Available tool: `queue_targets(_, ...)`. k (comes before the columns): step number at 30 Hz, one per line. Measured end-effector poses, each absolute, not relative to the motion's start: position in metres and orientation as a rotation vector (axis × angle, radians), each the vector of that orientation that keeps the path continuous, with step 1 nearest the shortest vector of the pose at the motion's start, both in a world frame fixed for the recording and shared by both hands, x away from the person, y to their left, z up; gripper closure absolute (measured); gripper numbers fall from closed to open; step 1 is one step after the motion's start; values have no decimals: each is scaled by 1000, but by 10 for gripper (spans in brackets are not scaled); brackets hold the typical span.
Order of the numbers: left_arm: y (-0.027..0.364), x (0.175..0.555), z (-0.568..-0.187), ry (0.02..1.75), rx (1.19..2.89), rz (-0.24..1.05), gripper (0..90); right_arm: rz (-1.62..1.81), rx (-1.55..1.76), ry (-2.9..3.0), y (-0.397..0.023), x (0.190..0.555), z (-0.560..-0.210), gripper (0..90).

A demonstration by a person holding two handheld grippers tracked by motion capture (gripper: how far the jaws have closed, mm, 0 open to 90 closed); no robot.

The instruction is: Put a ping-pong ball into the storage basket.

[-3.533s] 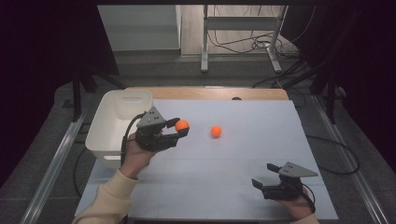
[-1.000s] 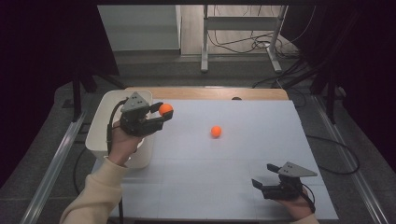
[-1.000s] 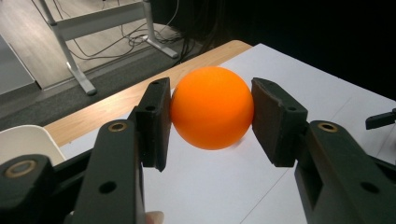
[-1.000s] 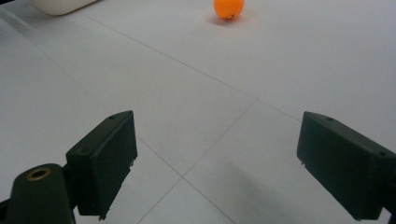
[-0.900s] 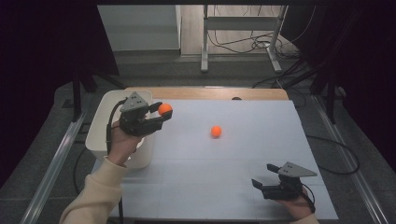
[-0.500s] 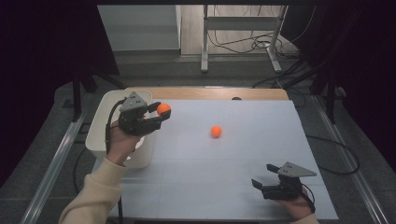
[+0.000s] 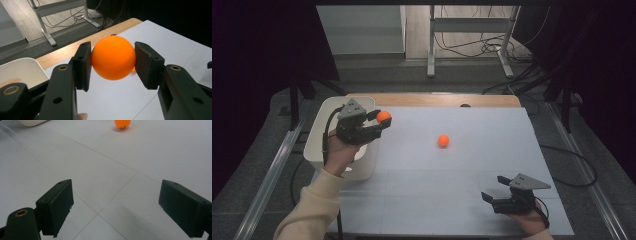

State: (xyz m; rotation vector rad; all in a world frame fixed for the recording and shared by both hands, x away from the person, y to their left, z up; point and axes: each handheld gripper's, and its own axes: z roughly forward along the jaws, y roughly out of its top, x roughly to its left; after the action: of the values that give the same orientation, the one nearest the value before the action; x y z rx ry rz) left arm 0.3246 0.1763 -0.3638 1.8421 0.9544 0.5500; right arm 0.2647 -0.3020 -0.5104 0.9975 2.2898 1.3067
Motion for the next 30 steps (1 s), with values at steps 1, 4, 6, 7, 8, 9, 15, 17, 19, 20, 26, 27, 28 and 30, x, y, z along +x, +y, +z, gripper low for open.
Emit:
queue_targets(1,176,325,-364,954,1843,549,500,1306,997,2290,-302,265,-510,129)
queue_targets(4,175,325,-365,953,1847,550,500,1298,997,2295,-302,265,-511,129)
queue_targets(6,175,326,-365,954,1847,552,500,1306,995,2294,-302,265,-511,128)
queue_targets(7,175,326,-365,954,1847,553,500,1310,994,2293,-302,265,-510,127)
queue_targets(8,175,326,-365,954,1848,555,500,1312,992,2293,-302,265,-510,127)
queue_targets(9,176,326,-365,954,1848,557,500,1311,992,2293,-302,265,-510,127)
queue_targets(15,179,327,-367,966,1846,557,500,1309,993,2295,-302,265,-511,127)
queue_targets(17,179,327,-367,969,1845,555,499,1308,995,2295,-302,265,-511,127)
queue_targets(19,180,327,-367,970,1844,555,499,1304,994,2296,-302,265,-511,127)
queue_targets(20,180,327,-367,971,1841,555,498,1305,992,2298,-302,265,-511,127)
queue_targets(26,178,327,-369,967,1848,549,492,1302,990,2298,-302,265,-511,126)
queue_targets(27,178,328,-369,967,1847,548,493,1301,989,2298,-302,265,-511,126)
queue_targets(28,178,328,-369,967,1845,546,493,1300,990,2299,-302,265,-511,126)
queue_targets(30,178,328,-369,966,1847,547,494,1300,990,2299,-302,265,-511,126)
